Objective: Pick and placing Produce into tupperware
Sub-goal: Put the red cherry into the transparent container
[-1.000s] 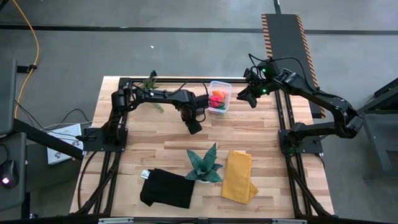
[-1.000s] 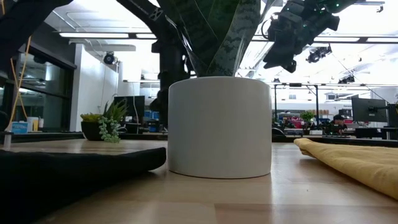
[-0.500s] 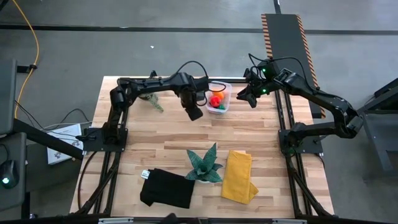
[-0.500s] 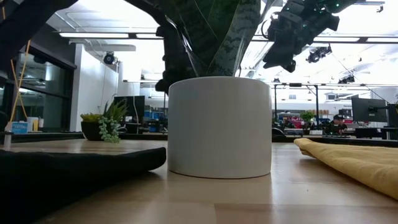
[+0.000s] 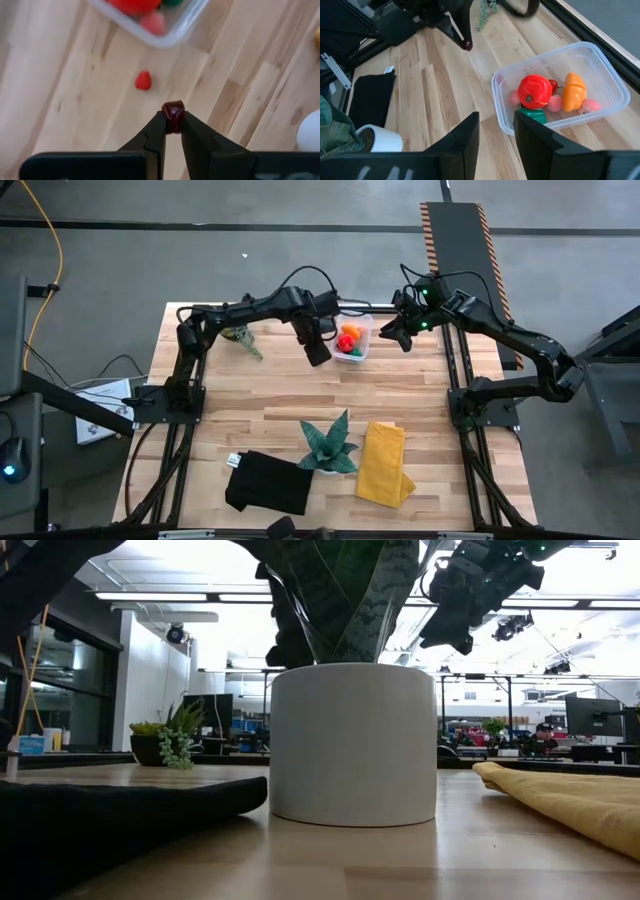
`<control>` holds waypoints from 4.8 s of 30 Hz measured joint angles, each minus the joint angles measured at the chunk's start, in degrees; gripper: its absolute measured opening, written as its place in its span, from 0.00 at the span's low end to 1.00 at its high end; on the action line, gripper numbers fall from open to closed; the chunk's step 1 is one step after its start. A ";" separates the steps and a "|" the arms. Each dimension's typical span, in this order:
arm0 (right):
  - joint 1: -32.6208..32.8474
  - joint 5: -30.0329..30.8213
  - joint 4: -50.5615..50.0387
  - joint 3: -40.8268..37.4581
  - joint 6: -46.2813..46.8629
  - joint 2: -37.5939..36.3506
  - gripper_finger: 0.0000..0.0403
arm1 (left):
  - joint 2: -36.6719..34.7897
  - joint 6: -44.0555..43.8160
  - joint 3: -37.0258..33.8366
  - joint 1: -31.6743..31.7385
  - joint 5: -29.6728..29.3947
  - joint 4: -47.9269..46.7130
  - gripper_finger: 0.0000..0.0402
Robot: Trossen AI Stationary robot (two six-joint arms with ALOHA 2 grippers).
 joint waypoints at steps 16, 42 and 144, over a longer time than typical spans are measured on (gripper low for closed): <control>-0.02 0.57 1.11 0.00 2.60 0.00 0.28 | -0.02 1.45 4.01 0.02 2.29 15.34 0.10; 0.00 2.97 16.97 0.00 0.50 0.00 0.28 | -0.02 -30.11 4.01 5.73 12.93 50.22 0.10; 0.13 12.66 25.33 0.02 4.59 0.96 0.00 | -0.04 -41.45 9.63 11.85 18.11 71.60 0.70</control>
